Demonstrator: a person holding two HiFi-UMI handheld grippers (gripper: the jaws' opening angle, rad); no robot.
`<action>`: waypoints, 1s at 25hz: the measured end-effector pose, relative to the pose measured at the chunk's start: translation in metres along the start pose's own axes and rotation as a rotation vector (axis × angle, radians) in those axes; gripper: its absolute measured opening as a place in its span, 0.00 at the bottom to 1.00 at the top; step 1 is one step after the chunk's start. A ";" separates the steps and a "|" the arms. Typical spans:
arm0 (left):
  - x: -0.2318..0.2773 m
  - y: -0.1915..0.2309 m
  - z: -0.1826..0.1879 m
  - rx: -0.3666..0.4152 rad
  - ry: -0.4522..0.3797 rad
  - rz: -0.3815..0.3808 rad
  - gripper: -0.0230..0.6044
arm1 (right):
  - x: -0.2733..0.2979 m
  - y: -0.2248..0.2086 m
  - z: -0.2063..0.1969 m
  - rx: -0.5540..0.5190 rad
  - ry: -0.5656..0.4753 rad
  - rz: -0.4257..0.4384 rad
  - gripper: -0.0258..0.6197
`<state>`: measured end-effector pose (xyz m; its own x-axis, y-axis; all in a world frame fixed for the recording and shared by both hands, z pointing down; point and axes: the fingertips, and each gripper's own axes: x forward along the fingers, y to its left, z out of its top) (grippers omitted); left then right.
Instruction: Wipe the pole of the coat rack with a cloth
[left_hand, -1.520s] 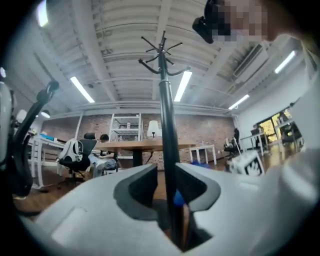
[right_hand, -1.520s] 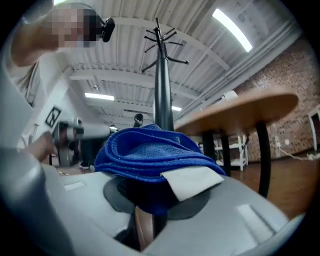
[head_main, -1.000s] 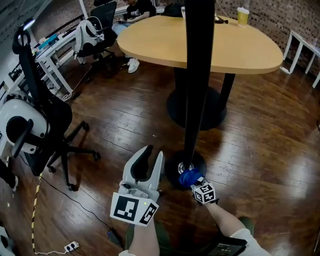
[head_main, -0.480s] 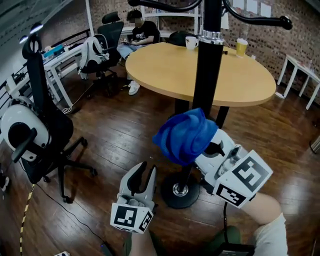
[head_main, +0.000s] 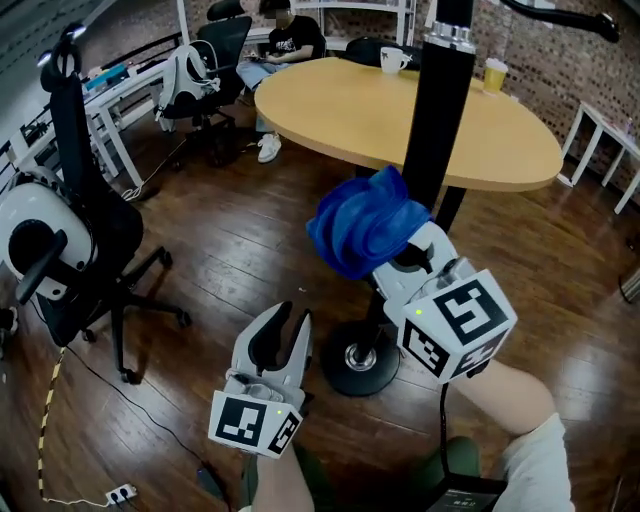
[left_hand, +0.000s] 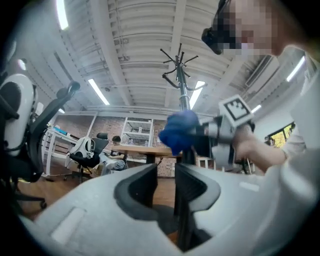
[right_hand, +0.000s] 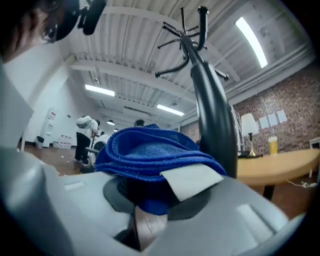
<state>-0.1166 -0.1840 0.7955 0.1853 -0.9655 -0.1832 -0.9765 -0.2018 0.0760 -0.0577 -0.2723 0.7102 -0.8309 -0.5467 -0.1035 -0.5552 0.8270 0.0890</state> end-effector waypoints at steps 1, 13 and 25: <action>-0.001 0.000 0.003 0.000 -0.003 0.003 0.21 | -0.001 0.004 -0.046 0.008 0.046 -0.003 0.19; -0.013 -0.011 0.000 0.019 0.024 -0.064 0.21 | -0.058 0.047 -0.577 0.065 0.636 -0.109 0.19; -0.006 0.005 -0.015 -0.046 0.068 -0.010 0.21 | -0.016 0.061 -0.384 0.048 0.421 -0.047 0.19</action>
<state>-0.1208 -0.1818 0.8112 0.2038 -0.9719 -0.1176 -0.9686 -0.2176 0.1198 -0.0923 -0.2637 1.0980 -0.7529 -0.5815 0.3083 -0.5987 0.7996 0.0461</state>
